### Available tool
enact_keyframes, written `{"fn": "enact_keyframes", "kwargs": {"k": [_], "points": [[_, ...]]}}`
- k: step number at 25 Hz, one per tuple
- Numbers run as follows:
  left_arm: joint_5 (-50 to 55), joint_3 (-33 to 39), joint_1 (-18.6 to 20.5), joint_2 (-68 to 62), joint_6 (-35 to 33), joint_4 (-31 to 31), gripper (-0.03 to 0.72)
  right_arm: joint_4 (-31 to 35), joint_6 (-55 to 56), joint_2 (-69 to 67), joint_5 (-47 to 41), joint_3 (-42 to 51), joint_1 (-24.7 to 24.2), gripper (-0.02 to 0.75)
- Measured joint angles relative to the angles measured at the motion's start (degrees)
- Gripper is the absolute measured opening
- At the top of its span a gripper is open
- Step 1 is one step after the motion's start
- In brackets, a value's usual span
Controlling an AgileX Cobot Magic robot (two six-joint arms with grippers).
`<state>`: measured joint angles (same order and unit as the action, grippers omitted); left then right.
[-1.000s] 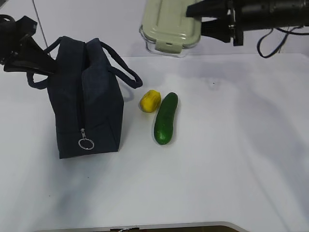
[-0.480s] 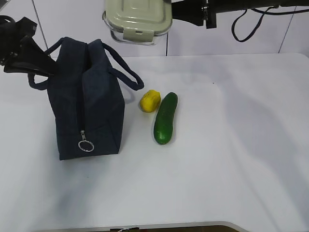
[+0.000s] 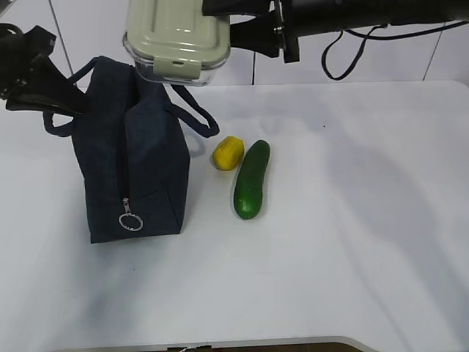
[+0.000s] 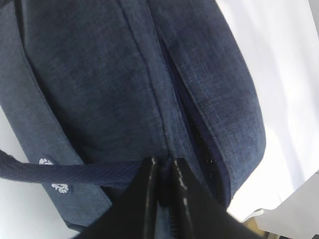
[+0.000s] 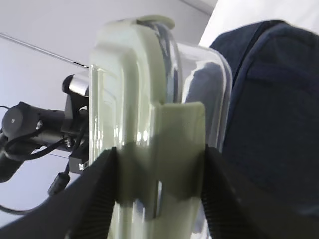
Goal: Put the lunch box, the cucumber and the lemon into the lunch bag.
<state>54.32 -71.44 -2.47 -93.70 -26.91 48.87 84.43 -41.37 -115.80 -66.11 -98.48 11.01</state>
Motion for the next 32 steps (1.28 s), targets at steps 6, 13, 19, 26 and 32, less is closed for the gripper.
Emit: {"fn": "enact_keyframes", "kwargs": {"k": [6, 13, 19, 26, 32], "points": [[0.1, 0.0, 0.0, 0.0, 0.0, 0.1, 0.011, -2.8, 7.0, -0.8, 4.3, -2.3, 2.9, 0.395], [0.1, 0.0, 0.0, 0.0, 0.0, 0.1, 0.011, -9.4, 17.4, -5.0, 5.0, -10.2, 4.0, 0.395], [0.1, 0.0, 0.0, 0.0, -0.1, 0.1, 0.011, -18.0, 26.0, -7.9, 3.3, -17.0, 6.2, 0.395], [0.1, 0.0, 0.0, 0.0, -0.3, 0.1, 0.011, -22.9, 30.2, -8.5, 2.1, -19.4, 7.3, 0.394], [0.7, 0.0, 0.0, 0.0, -0.3, 0.8, 0.011, -33.0, 34.5, -9.8, 0.6, -20.3, 7.7, 0.394]]}}
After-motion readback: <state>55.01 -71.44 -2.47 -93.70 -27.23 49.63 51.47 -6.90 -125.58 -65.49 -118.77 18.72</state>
